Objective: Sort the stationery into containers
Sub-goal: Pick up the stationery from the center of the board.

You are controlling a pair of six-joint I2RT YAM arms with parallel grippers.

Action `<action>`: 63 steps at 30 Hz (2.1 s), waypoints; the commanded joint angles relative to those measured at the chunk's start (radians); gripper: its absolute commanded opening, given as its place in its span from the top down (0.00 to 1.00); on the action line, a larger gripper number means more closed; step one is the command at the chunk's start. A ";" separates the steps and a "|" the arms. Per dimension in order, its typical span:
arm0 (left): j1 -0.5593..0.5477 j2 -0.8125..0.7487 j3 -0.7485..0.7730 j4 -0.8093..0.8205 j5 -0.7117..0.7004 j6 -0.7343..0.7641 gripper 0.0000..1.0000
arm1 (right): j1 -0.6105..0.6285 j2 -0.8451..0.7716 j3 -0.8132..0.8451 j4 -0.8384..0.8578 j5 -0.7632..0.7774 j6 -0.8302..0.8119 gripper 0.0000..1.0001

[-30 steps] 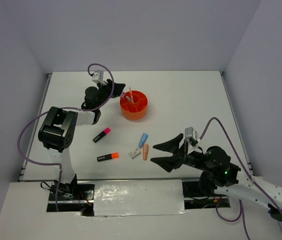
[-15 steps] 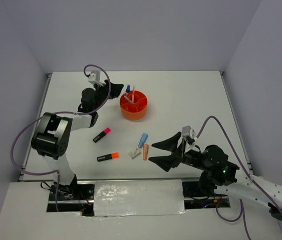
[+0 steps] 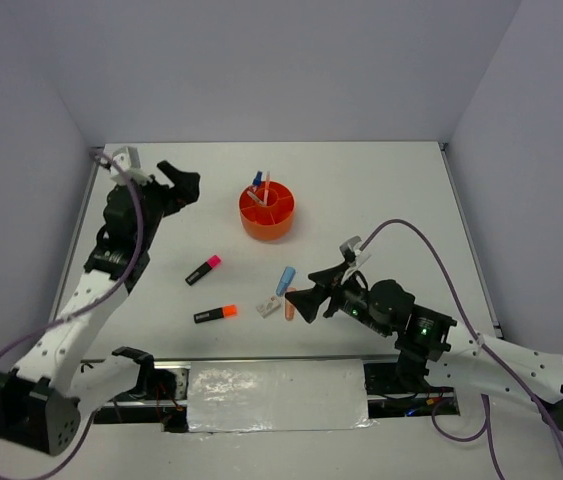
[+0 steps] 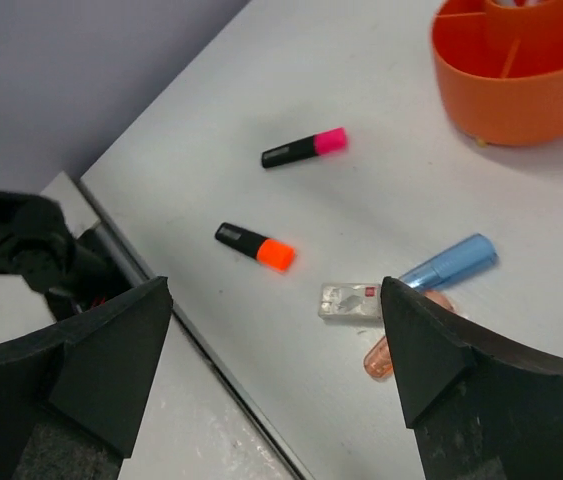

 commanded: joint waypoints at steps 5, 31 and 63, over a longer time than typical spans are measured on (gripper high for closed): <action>-0.001 -0.372 -0.184 -0.309 0.130 -0.018 0.01 | -0.019 0.071 0.130 -0.223 0.285 0.201 0.07; -0.089 -0.612 -0.061 -0.763 0.127 0.200 0.01 | -0.119 1.139 0.719 -0.526 0.380 0.595 0.18; -0.090 -0.620 -0.072 -0.741 0.195 0.221 0.01 | -0.120 1.260 0.659 -0.454 0.443 0.712 0.75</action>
